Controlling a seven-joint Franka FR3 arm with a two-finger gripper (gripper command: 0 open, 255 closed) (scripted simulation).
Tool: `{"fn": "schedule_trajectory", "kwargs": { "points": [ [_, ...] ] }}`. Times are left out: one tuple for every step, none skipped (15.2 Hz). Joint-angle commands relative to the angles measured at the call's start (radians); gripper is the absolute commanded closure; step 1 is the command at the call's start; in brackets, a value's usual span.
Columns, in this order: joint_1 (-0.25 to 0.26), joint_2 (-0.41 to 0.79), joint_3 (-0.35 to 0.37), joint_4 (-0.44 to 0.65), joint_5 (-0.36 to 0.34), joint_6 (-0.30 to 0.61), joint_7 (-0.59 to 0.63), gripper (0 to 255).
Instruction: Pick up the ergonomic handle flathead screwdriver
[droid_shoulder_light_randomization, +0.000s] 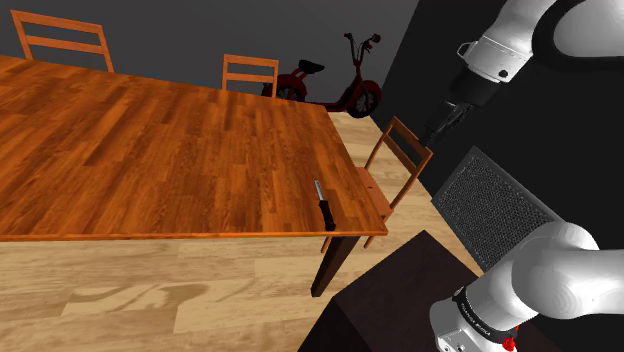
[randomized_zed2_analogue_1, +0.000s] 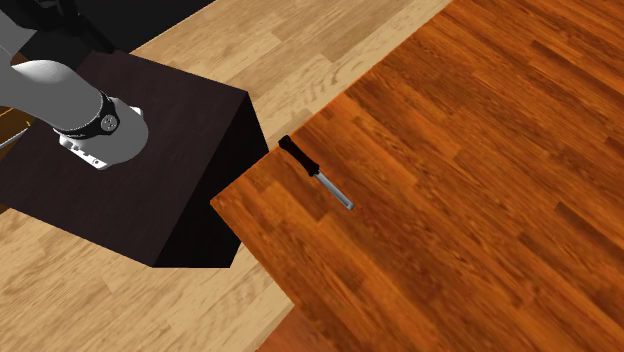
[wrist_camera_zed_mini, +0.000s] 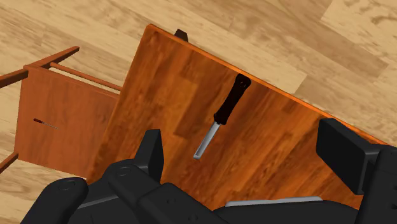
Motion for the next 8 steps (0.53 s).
{"fn": "schedule_trajectory", "kwargs": {
  "points": [
    [0.0,0.0,0.0,0.0,0.0,0.0,0.0,0],
    [-0.001,0.02,0.006,-0.016,0.003,0.033,0.008,0],
    [-0.003,0.042,0.012,-0.031,0.007,0.067,0.016,0],
    [-0.004,0.066,0.018,-0.045,0.01,0.101,0.024,0],
    [-0.005,0.09,0.024,-0.057,0.013,0.135,0.033,0],
    [-0.007,0.117,0.029,-0.068,0.016,0.169,0.041,0],
    [-0.008,0.145,0.035,-0.078,0.019,0.203,0.049,0],
    [-0.01,0.174,0.041,-0.086,0.021,0.238,0.057,0]
  ]
}}
